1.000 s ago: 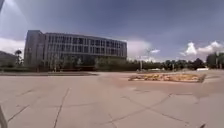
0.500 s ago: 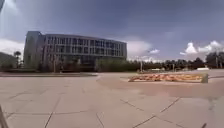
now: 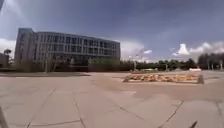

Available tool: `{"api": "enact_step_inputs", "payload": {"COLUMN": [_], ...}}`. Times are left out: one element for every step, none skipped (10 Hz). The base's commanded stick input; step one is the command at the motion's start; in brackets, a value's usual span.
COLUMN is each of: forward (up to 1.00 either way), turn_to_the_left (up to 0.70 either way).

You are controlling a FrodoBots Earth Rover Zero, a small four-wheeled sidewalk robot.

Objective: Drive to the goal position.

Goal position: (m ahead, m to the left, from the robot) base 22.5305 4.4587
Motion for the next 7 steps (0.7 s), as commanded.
{"api": "enact_step_inputs", "payload": {"forward": [0.7, 0.7, 0.7, 0.7, 0.7, 0.7, 0.7], "turn_to_the_left": [0.0, 0.0, 0.0, 0.0, 0.0, 0.0, 0.0]}}
